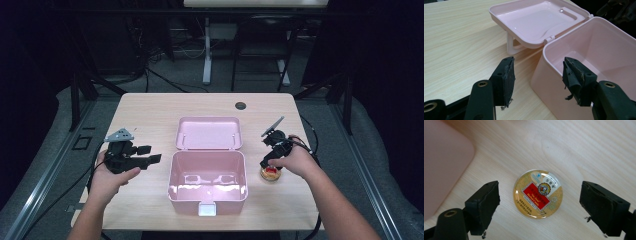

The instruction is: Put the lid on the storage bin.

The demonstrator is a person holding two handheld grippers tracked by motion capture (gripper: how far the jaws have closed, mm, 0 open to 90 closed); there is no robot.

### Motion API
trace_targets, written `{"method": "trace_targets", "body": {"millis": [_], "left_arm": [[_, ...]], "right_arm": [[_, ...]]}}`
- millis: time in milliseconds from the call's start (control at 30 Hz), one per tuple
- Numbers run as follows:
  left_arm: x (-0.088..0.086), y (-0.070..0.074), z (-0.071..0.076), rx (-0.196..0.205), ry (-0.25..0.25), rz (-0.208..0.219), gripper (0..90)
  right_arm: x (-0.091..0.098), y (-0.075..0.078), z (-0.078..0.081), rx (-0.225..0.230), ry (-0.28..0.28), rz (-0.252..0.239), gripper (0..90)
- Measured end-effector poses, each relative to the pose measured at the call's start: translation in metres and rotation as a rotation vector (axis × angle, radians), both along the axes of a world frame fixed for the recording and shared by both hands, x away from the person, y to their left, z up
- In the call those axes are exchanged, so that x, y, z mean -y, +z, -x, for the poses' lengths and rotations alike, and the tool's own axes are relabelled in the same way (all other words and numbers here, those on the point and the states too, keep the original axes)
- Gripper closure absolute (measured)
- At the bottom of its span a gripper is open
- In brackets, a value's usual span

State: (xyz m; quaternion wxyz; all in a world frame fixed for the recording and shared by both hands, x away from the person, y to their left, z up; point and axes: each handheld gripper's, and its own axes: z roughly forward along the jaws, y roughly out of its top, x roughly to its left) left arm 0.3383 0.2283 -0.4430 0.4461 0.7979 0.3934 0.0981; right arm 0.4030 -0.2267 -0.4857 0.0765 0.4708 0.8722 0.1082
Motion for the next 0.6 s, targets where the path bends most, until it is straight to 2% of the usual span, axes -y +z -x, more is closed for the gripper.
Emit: {"method": "trace_targets", "body": {"millis": [100, 267, 367, 600], "left_arm": [[0.0, 0.0, 0.0, -0.002, 0.002, -0.003, 42.9], [-0.001, 0.0, 0.0, -0.004, 0.004, 0.001, 42.9], [-0.001, 0.0, -0.001, -0.007, -0.001, -0.004, 42.9], [-0.002, -0.001, -0.001, -0.01, 0.0, -0.004, 42.9]], "right_arm": [[0.001, -0.007, -0.003, -0.018, -0.005, 0.022, 14.9], [0.001, -0.015, -0.006, -0.046, -0.018, 0.03, 14.4], [0.0, -0.021, -0.008, -0.058, 0.001, 0.062, 14.3], [-0.003, -0.034, -0.009, -0.087, -0.003, 0.067, 14.0]]}}
